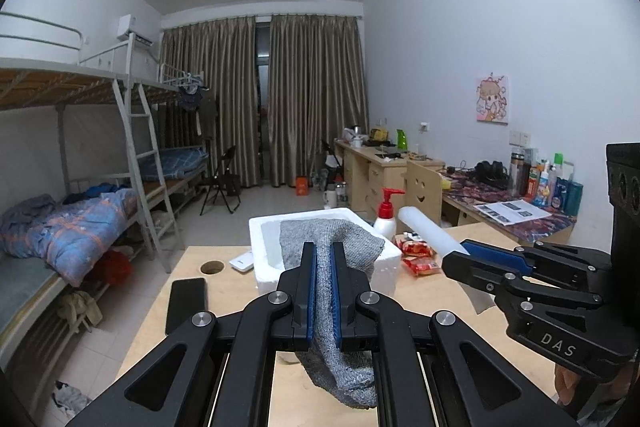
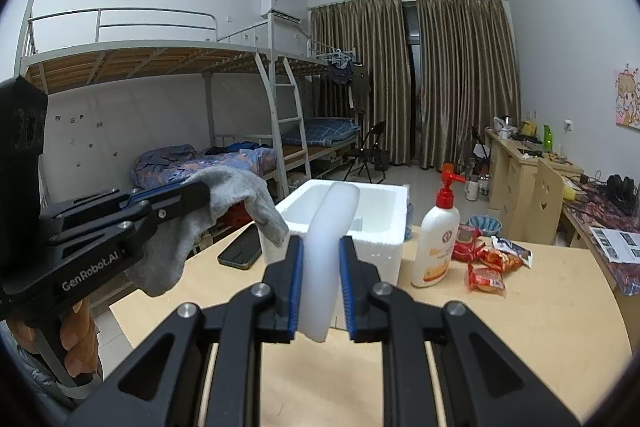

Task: Organize soft objects
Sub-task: 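Carry the sock and foam strip in both grippers over the foam box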

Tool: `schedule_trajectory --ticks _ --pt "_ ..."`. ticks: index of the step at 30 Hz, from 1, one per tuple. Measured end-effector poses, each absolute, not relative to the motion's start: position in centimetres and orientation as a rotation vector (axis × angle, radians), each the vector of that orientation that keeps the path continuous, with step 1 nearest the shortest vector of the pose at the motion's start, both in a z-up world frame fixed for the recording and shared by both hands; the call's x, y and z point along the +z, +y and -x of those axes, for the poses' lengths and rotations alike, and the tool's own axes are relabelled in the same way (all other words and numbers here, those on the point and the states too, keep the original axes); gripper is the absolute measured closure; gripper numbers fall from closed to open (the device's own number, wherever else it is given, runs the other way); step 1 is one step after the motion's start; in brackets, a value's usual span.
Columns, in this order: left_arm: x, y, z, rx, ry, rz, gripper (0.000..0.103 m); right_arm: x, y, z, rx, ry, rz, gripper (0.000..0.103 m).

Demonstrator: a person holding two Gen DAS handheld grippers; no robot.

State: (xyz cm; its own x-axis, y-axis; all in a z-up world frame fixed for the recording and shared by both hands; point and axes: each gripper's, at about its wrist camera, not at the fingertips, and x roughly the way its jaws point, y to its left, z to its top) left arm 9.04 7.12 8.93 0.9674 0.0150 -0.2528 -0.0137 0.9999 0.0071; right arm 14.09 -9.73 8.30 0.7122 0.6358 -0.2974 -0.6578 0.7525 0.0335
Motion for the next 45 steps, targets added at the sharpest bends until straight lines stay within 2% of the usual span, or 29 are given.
schedule_trajectory --ticks 21,45 --pt "10.2 9.1 -15.6 0.027 0.279 0.023 0.096 9.3 -7.0 -19.0 0.739 0.319 0.079 0.082" --pt "8.2 10.9 -23.8 -0.027 0.332 0.026 0.096 8.7 -5.3 -24.2 0.733 0.387 0.05 0.082"
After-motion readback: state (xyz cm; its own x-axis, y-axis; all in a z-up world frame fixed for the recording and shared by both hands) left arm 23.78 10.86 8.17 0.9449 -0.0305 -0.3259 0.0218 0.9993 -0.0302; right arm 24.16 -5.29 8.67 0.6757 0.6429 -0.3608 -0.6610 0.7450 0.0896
